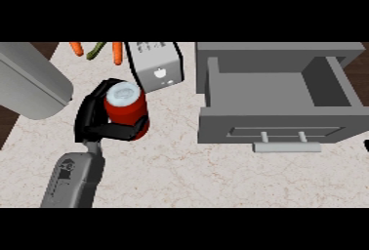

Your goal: Pick up the can, place it into the drawer and close the drawer

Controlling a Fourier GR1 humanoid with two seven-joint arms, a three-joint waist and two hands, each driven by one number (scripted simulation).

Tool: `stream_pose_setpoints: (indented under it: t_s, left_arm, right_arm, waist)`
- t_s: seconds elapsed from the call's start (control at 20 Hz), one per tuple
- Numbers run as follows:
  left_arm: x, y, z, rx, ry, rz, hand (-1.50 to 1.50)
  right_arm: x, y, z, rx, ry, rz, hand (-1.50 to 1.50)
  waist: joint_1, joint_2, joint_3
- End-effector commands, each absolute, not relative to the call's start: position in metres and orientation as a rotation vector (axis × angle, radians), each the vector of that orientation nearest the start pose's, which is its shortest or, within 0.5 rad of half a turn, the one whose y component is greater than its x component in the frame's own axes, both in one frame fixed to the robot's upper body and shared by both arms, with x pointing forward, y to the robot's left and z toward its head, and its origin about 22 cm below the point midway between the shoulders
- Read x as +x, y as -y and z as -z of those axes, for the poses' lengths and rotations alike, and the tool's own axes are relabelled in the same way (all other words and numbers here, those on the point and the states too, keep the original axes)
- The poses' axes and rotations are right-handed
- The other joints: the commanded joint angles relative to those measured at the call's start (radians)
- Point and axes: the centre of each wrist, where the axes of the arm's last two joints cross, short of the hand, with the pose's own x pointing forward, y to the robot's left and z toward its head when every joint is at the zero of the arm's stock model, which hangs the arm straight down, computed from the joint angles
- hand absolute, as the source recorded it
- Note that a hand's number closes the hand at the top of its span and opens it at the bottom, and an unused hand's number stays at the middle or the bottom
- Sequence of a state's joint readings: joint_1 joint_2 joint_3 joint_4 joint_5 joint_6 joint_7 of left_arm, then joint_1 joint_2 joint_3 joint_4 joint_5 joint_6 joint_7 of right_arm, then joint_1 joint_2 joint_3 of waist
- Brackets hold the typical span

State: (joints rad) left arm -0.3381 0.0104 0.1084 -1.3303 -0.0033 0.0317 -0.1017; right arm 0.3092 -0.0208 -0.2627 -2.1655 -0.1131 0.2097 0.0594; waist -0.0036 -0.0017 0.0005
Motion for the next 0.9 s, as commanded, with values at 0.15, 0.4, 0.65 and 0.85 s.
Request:
stream_pose_setpoints:
  t_s: [0.15, 0.4, 0.65, 0.85]
  left_arm:
    - [0.342, -0.166, -0.096, -0.043, 1.770, 0.037, 1.50]
    - [0.331, -0.132, -0.125, -0.062, 1.770, 0.108, 1.50]
    - [0.375, -0.098, -0.170, -0.039, 1.818, 0.144, 1.50]
    - [0.375, -0.067, -0.183, -0.045, 1.827, 0.166, 1.50]
  right_arm:
    - [0.151, 0.319, -0.078, -0.183, 1.851, 0.040, -1.50]
    - [0.132, 0.296, -0.097, -0.190, 1.830, 0.042, -1.50]
    - [0.126, 0.294, -0.108, -0.181, 1.833, 0.041, -1.50]
    - [0.127, 0.314, -0.107, -0.196, 1.832, 0.035, -1.50]
  waist:
    - [-0.003, 0.001, 0.000]
    - [-0.003, -0.001, 0.000]
    - [-0.017, 0.003, 0.000]
    - [-0.018, 0.002, 0.000]
